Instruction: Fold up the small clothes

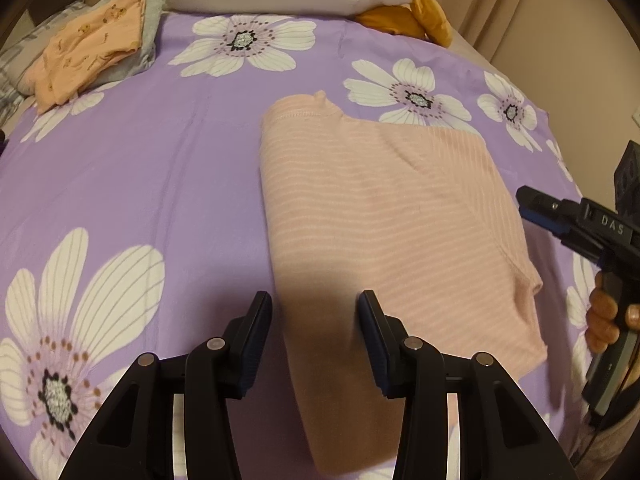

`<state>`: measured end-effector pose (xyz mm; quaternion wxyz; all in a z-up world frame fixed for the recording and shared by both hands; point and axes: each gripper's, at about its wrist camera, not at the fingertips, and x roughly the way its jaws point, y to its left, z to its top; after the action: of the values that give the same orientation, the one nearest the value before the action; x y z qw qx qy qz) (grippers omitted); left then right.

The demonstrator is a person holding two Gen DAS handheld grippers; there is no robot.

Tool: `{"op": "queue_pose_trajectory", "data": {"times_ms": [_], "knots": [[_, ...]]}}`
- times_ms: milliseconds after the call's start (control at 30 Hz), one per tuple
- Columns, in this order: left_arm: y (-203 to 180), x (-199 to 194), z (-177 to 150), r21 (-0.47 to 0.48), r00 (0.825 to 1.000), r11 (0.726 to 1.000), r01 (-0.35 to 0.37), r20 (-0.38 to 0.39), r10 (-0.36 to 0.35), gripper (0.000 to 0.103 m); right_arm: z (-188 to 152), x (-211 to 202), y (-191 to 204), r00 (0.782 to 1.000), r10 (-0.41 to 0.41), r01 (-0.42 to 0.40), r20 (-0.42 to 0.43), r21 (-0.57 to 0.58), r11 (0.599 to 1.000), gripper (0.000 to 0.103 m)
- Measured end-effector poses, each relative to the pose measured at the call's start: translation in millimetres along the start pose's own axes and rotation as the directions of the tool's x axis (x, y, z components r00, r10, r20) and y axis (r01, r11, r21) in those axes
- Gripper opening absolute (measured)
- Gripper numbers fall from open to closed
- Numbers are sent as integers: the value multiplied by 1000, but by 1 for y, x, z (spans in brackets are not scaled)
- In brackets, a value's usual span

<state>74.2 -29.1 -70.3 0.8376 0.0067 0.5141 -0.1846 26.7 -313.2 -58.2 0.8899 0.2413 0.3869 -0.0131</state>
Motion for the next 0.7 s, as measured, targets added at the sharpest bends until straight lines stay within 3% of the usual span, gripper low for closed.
{"op": "queue_pose_trajectory", "data": {"times_ms": [533, 700], "knots": [[16, -30, -39, -17, 996, 996, -91, -27, 90, 43, -3, -33, 20, 998, 15, -13, 66, -36, 999, 37], [14, -42, -42, -36, 998, 997, -65, 3, 65, 43, -10, -38, 32, 998, 33, -28, 62, -72, 997, 37]]}}
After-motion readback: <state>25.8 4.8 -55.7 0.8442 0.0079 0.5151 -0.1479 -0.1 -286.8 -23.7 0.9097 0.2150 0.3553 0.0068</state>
